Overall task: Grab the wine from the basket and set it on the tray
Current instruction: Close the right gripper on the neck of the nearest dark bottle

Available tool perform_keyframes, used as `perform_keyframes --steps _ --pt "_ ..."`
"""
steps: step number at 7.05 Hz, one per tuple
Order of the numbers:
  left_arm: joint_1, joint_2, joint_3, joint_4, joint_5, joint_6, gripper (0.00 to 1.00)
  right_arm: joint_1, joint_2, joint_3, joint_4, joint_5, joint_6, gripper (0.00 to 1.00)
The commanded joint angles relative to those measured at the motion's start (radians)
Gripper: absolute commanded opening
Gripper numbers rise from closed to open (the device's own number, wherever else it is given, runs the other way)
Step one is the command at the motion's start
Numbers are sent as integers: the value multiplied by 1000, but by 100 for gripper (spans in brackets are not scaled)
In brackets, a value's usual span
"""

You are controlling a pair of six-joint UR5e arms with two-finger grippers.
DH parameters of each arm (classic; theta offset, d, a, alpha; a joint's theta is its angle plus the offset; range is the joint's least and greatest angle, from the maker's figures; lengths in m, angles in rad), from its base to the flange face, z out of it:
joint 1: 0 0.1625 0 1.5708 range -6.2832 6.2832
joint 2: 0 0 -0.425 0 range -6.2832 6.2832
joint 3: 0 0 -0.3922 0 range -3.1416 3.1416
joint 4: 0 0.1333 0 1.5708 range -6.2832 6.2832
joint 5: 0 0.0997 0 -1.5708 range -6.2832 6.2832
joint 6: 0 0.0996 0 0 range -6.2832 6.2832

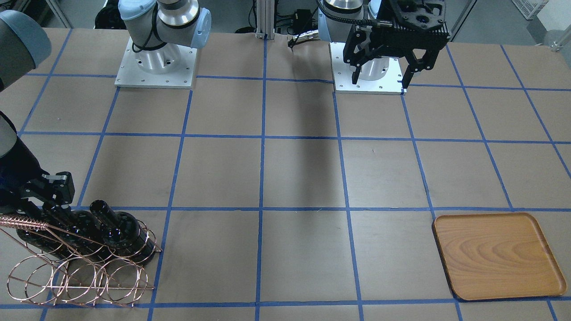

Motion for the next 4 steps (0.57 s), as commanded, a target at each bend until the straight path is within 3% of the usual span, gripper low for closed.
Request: perform_keyframes --steps 1,4 --pt "1 0 0 -1 1 0 100 0 3 0 1 1 7 57" --pt "-1 2 0 -1 0 -1 100 4 4 0 0 3 9 52"
